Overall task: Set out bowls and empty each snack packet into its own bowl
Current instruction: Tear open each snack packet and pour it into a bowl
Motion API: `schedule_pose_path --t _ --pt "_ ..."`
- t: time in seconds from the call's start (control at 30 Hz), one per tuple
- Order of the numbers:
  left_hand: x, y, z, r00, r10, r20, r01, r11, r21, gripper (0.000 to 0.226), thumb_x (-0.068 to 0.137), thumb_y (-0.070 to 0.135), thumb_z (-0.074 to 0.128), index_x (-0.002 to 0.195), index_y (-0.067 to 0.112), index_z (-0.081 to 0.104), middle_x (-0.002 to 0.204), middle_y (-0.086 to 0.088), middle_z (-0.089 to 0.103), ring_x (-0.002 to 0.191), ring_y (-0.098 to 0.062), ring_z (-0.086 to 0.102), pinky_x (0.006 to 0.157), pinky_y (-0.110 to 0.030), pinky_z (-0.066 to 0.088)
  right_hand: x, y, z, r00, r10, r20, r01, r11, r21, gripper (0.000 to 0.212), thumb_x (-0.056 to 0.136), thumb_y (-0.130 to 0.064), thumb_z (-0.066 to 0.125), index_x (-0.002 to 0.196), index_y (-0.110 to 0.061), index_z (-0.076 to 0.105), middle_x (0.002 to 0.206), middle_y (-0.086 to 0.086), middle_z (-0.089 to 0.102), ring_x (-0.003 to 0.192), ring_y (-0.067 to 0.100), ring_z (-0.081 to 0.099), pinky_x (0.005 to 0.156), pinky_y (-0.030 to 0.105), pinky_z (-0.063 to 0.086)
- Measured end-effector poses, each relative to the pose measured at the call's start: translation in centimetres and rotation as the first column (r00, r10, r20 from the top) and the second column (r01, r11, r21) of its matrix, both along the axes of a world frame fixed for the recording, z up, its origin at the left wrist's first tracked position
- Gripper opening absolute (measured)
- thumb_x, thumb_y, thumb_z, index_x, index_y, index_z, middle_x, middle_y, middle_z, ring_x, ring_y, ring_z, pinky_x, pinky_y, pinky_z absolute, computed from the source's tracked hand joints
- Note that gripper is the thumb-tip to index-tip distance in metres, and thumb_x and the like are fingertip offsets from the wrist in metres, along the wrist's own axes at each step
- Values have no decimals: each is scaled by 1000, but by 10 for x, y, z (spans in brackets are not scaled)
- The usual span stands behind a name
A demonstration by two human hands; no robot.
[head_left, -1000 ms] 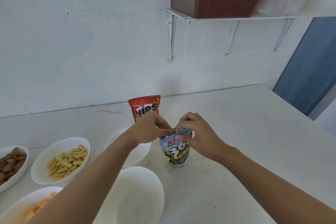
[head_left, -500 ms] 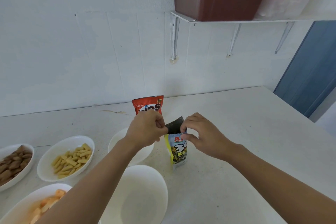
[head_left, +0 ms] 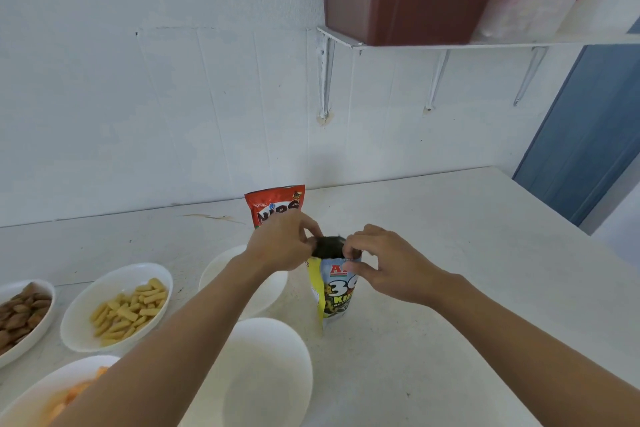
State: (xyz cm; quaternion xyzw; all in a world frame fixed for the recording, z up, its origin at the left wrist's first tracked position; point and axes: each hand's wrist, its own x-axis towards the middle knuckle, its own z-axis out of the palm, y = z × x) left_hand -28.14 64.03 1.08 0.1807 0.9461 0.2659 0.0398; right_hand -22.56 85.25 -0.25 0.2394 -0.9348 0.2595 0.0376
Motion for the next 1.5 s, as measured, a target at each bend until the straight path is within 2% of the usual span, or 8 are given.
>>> schedule_pose_path --t 0.2,0.37,0.5,0.7,0.9,1.1,1.3,1.5 --pt "-4 -1 0 996 -12 94 5 998 65 17 93 15 63 88 27 73 74 2 75 63 -10 73 76 -35 59 3 -4 3 996 9 -86 -1 995 98 8 98 -37 56 97 -29 57 89 -13 57 90 9 44 65 25 43" --pt "6 10 -9 980 -107 167 82 985 150 21 96 9 56 105 17 74 92 2 76 64 -12 75 84 -32 58 0 -7 0 998 18 -52 -15 998 56 14 97 -38 59 97 -26 66 86 -19 55 91 7 41 69 20 39" --pt "6 10 -7 980 -106 168 80 985 153 17 91 10 64 102 15 75 85 -1 78 68 -12 75 80 -27 59 0 -7 -1 999 31 -32 -29 997 65 18 94 -44 60 89 -27 65 86 -13 60 90 7 41 70 26 42" --pt "1 5 -9 988 23 151 -54 977 205 19 92 9 63 86 23 76 70 -3 76 60 -7 68 81 -31 58 -1 -6 5 997 38 -60 -27 983 182 26 97 -43 57 76 -33 47 65 -16 40 82 14 39 70 32 34" --pt "-1 9 -23 963 17 271 -96 954 284 21 101 20 54 93 17 73 100 -3 76 71 -14 77 73 -35 51 -4 -3 6 993 -8 -122 34 977 210 14 97 -39 57 94 -28 65 92 -16 58 99 11 39 84 35 31" --pt "1 10 -24 976 -12 220 -54 955 290 27 103 26 51 93 24 76 91 2 77 72 -13 76 63 -21 47 -5 -15 7 978 137 -160 -97 967 236 18 94 -28 60 111 -32 58 105 -14 65 103 9 47 93 33 29" --pt "-4 0 -23 987 12 158 -41 983 177 31 105 31 46 100 12 71 98 -6 67 64 -10 75 73 -49 54 -6 -16 12 997 71 -33 -64 983 175 16 96 -31 60 111 -26 55 90 -3 68 80 21 57 68 14 36" --pt "-3 -1 -23 991 28 128 -49 985 163 30 104 31 49 96 15 72 93 -3 68 64 -9 73 77 -46 56 -10 -12 3 994 52 -101 -31 980 196 17 99 -35 55 113 -27 60 97 -5 70 81 16 58 85 25 32"
